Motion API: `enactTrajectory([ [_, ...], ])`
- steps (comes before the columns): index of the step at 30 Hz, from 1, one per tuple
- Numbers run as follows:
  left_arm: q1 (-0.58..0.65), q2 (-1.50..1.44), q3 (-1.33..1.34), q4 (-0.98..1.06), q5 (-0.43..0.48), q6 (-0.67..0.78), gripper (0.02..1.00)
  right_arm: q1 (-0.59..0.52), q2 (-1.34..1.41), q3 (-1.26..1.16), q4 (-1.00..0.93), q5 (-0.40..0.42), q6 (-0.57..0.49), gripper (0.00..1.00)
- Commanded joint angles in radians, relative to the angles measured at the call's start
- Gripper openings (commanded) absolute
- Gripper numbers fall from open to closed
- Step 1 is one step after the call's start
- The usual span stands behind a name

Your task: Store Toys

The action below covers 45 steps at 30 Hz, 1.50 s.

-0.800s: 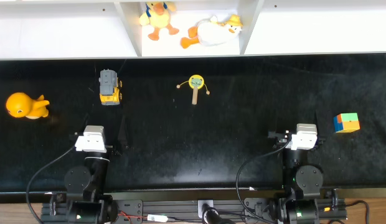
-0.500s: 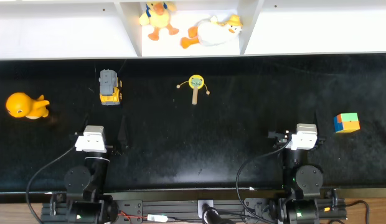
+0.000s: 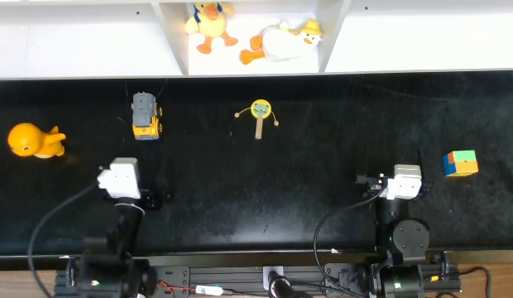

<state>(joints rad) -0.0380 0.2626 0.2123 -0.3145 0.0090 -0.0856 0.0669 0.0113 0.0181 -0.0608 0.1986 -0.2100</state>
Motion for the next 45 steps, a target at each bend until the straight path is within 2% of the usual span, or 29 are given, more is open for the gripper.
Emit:
enactTrajectory([
  [1,0.073,0.201,0.312,-0.178,-0.019,0.016,0.993,-0.002,-0.007,-0.014,0.006,0.008,0.000,0.993],
  [2,0.100,0.249,0.364,-0.218,0.002,0.052,0.993,-0.002,-0.007,-0.014,0.006,0.008,0.000,0.996],
  [6,0.267,0.488,0.595,-0.364,0.203,0.272,0.993,-0.002,-0.007,-0.014,0.006,0.008,0.000,0.996],
  [12,0.538,0.747,0.853,-0.469,0.449,0.544,0.993,-0.002,-0.007,-0.014,0.006,0.008,0.000,0.993],
  [16,0.675,0.864,0.972,-0.541,0.556,0.649,0.996,-0.002,-0.007,-0.014,0.006,0.008,0.000,0.996],
  [23,0.804,0.872,1.024,-0.736,0.525,0.840,0.993,-0.002,-0.007,-0.014,0.006,0.008,0.000,0.996],
  [30,0.988,0.847,1.019,-0.741,0.512,0.875,0.996,-0.002,-0.007,-0.014,0.006,0.008,0.000,0.993],
  [33,1.002,0.853,0.991,-0.701,0.494,0.874,0.998,-0.002,-0.007,-0.014,0.006,0.008,0.000,0.996],
  [38,1.002,0.882,0.902,-0.627,0.516,0.872,0.996,-0.002,-0.007,-0.014,0.006,0.008,0.000,0.996],
  [45,1.019,0.978,0.836,-0.523,0.624,0.871,0.996,-0.002,-0.007,-0.014,0.006,0.008,0.000,0.996],
])
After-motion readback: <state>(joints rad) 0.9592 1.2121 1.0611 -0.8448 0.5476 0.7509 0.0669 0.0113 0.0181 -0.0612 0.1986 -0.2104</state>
